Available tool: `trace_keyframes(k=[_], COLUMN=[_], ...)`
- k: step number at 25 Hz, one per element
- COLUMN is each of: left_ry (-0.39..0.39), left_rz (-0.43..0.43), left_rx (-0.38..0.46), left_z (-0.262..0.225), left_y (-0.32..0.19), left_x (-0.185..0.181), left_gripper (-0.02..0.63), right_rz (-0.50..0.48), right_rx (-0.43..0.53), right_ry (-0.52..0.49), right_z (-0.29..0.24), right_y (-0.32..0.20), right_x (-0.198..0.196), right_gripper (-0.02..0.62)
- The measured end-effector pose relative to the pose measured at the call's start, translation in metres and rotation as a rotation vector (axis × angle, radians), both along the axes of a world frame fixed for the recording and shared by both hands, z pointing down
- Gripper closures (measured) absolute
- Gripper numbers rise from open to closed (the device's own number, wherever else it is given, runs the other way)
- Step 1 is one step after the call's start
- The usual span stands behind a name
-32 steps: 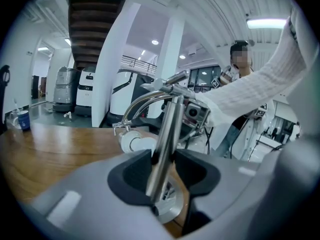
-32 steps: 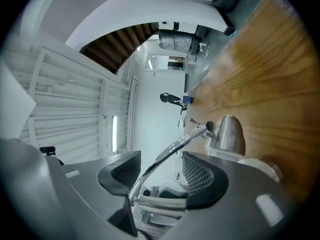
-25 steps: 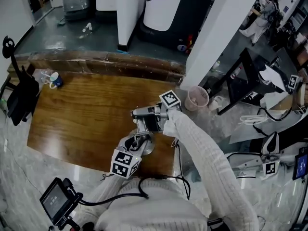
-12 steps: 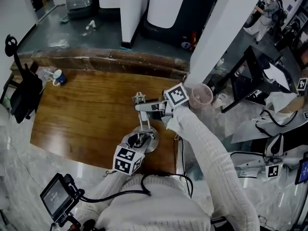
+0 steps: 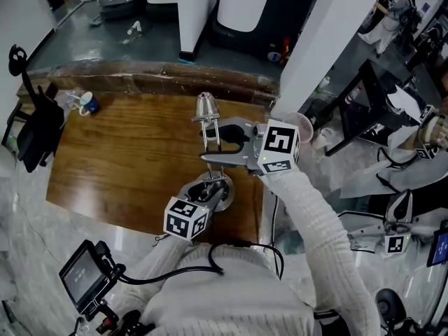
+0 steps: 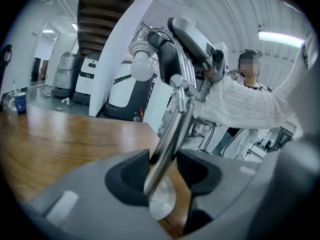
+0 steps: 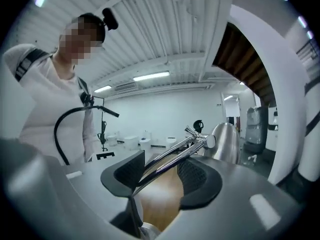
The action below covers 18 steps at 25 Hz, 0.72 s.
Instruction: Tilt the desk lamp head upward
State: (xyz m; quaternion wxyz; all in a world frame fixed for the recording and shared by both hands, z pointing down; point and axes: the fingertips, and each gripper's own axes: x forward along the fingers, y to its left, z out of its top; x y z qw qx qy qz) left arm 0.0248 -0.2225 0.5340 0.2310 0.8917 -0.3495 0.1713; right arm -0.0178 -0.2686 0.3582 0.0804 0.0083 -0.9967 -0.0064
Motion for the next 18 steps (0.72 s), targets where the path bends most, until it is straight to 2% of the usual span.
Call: trace_keyframes(k=[6,11,18], left_ry=[0.013,0.025,0.033], left_rz=[0.036,0.034,0.012], left_rx=[-0.03,-0.041,-0.035], left_z=[0.001,0.003,0.006], left_y=[0.0,0.0,0.002], left_x=[-0.001,-0.006,-0.006], left_gripper=[0.428,0.426,0.425], right_rz=[0.095,0.136,0.147], right_rx=[0.152,0.344,0.432], right_ry=[-0.016,-0.044,0.034], right_z=[-0.005,-0.009,-0.003], right_y=[0.008,0.015,0.028], right_x=[0.003,0.003,0.006], right_gripper=[0.388,0.385,0.383])
